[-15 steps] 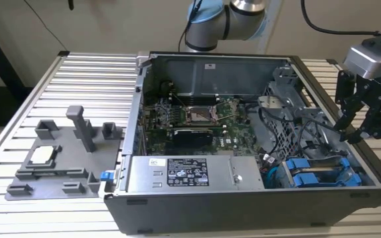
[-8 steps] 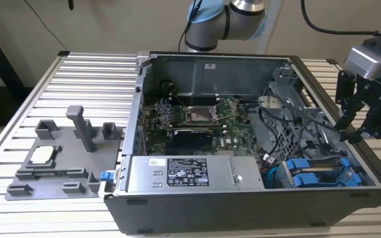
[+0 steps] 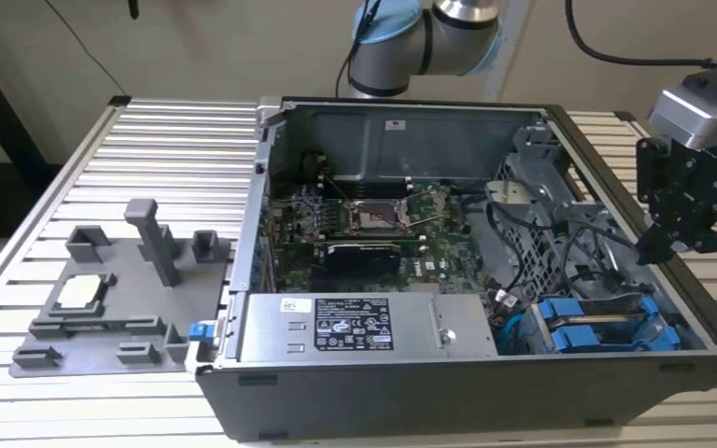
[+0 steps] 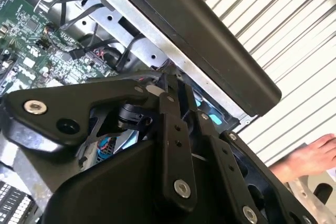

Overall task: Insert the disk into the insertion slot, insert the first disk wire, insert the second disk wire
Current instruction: 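Insert the first disk wire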

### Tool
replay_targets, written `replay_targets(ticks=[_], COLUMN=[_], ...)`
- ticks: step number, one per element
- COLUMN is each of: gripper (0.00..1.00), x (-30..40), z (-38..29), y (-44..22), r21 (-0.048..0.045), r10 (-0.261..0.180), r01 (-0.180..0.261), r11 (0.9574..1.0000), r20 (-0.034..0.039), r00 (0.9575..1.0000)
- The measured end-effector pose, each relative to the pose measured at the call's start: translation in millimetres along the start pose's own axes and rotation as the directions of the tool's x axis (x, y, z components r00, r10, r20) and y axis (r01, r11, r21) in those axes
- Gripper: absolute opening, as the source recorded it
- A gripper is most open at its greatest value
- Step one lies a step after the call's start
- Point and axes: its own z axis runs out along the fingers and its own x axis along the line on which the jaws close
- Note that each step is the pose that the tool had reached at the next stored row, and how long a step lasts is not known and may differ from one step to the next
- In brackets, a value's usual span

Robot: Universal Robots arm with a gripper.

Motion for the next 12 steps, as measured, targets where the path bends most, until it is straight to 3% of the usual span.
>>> replay_targets(ticks=[1, 7, 12], gripper=[0.19, 0.19, 0.19], x=[0.0, 0.0, 3.0], z=[0.0, -0.1, -0.4], y=[0.0, 0.2, 7.4], r21=[0.0000, 0.0000, 0.0025], r10=[0.000, -0.001, 0.000], r01=[0.000, 0.001, 0.000], r11=[1.0000, 1.0000, 1.0000], r20=[0.0000, -0.0003, 0.0034], r00=[1.0000, 1.0000, 1.0000])
